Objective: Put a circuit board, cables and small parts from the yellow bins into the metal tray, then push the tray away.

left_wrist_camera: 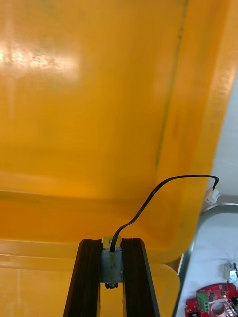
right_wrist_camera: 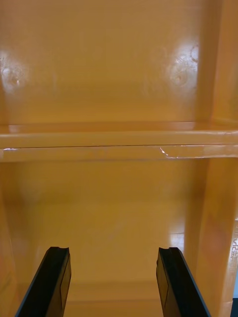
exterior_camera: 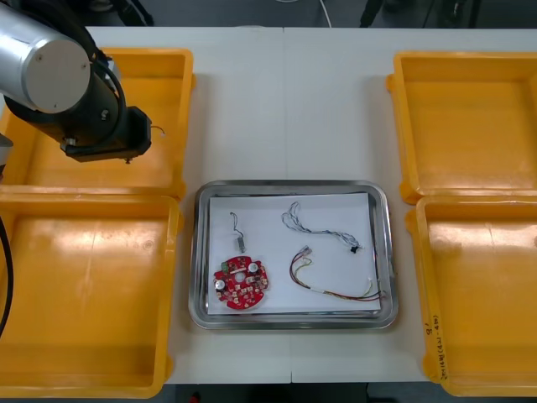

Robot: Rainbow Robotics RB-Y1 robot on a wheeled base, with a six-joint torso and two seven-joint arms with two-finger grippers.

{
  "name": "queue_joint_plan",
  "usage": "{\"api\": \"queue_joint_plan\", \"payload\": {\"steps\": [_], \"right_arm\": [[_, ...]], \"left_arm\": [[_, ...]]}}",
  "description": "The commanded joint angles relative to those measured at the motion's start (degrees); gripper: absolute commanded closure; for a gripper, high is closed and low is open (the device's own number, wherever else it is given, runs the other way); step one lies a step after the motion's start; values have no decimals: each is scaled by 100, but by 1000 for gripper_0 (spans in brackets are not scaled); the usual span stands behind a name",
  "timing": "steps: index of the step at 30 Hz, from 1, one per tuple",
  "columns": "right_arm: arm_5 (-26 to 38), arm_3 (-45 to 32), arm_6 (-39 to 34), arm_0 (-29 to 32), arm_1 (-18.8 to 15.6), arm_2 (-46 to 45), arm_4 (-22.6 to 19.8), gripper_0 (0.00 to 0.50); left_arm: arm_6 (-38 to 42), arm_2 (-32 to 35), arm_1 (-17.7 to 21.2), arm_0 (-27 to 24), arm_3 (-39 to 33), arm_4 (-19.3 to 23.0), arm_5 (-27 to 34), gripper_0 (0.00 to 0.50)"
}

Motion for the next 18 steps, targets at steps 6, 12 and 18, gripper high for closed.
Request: {"api": "queue_joint_plan", "payload": {"steps": [6, 12, 18], "right_arm": [[23, -123, -219, 53, -118, -127, -37, 0], [23, -123, -219, 53, -118, -127, -37, 0], [23, -115, -228, 53, -118, -127, -37, 0]], "left_arm": [[1234, -763, -177, -305, -850, 63, 41, 500], [1805, -1211, -221, -313, -1096, 19, -82, 500], [2192, -1800, -317, -313, -1131, -341, -293, 500]]}}
